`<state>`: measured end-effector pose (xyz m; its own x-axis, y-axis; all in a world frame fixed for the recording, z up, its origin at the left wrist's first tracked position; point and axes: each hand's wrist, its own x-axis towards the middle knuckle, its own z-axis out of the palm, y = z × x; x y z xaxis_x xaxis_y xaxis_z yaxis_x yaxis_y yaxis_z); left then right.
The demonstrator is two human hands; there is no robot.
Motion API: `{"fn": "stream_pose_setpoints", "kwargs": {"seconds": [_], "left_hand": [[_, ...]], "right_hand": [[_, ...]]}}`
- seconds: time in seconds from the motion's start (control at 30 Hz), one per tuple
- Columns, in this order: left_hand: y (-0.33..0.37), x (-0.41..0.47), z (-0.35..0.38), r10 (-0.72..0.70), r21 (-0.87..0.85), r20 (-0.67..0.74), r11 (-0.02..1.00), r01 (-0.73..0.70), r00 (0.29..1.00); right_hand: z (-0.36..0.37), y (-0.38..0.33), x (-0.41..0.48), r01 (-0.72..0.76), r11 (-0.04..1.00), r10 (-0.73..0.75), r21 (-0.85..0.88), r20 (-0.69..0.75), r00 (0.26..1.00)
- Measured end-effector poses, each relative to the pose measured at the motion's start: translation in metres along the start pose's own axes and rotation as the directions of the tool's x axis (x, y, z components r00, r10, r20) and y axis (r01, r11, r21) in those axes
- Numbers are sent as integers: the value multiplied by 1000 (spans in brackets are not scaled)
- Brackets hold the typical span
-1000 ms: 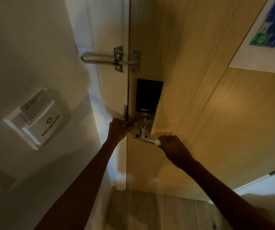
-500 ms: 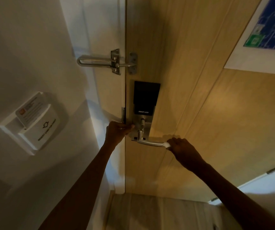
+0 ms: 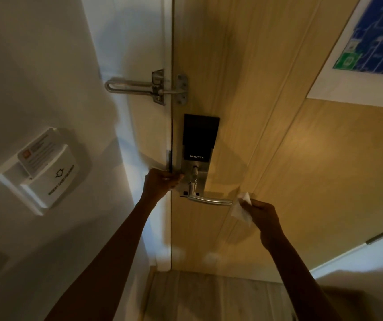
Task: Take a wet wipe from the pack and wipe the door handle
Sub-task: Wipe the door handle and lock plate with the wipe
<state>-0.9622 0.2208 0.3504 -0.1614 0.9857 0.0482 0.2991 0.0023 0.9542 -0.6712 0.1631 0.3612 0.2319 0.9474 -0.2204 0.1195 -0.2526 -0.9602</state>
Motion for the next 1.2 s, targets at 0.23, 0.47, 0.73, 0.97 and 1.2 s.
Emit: {"fn": "stream_pose_setpoints", "kwargs": {"seconds": [0.23,0.47,0.73,0.97,1.2], "left_hand": [[1,-4,4,-14,-29,-46,999,13,999],[3,-6,4,38,42,-47,998,-36,998],[3,-5,1,-3,9,-15,1000,3,1000],[5,2,-7,21,15,69,1000,-22,997],[5,2,-9,80,48,78,995,-84,994]], "right_hand": [[50,8,-38,77,997,-76,5,-124,989],[37,6,-25,172,903,-200,-392,-31,979],[50,-52,-20,318,650,-475,-691,-43,879],[112,-33,-23,300,701,-446,-648,-69,892],[148,-25,-24,356,732,-491,-580,-87,867]]}}
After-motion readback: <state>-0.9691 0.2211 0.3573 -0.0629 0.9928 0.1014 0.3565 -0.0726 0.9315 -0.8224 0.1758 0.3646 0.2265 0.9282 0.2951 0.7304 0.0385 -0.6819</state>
